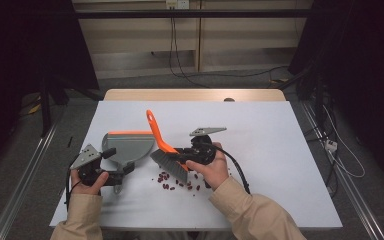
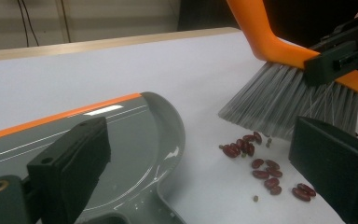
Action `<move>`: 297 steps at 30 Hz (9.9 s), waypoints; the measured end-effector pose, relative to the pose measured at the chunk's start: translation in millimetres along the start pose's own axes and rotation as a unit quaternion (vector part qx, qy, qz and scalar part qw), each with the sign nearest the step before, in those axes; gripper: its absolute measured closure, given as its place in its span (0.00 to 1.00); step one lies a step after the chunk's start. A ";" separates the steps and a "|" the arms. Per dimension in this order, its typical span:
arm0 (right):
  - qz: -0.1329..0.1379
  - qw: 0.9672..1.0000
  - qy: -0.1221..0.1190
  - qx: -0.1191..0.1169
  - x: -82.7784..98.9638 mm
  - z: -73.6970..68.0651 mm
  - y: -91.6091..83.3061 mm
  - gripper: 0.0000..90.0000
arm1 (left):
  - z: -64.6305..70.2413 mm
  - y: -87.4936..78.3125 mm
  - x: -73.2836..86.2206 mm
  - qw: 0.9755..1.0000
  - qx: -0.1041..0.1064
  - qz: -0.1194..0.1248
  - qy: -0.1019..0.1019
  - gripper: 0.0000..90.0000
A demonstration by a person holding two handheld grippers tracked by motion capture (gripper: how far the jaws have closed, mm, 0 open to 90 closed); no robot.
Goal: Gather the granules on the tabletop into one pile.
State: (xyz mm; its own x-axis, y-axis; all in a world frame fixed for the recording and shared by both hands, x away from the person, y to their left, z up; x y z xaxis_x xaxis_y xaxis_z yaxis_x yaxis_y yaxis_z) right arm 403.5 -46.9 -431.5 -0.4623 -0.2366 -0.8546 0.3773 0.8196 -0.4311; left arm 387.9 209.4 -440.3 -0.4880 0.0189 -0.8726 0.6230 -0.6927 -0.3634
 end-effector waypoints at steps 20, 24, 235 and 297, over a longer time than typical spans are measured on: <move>-0.059 0.996 0.066 -0.001 25.2 -23.0 41.1 0.80 | -1.2 -2.5 -1.7 1.000 -0.006 0.009 0.001 0.06; -0.065 0.995 0.074 0.015 28.0 -15.6 38.7 0.79 | -1.1 -2.5 -1.7 1.000 -0.005 0.008 0.002 0.06; -0.127 0.988 -0.070 -0.049 41.7 54.8 -60.4 0.79 | 1.4 8.5 -2.1 1.000 -0.007 0.000 0.008 0.06; -0.119 0.954 -0.248 0.119 10.3 115.7 -54.7 0.79 | -0.2 8.4 -2.5 1.000 -0.007 0.000 0.009 0.06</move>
State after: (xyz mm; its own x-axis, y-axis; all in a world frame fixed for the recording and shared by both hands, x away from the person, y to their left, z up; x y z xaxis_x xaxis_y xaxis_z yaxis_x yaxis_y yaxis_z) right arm 471.0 -154.6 -450.2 -0.1435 -0.6668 -0.7313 0.5080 0.5846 -0.6326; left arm 394.5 203.6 -441.2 -0.4774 0.0325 -0.8781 0.6309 -0.6829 -0.3683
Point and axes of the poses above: each handheld gripper's, and its own axes: y roughly forward along the jaws, x roughly out of its underside, z roughly to its right, the point moved 5 cm from there along y, roughly forward along the jaws, and after that the axes turned 11 degrees about -y, right-handed, at the moved point
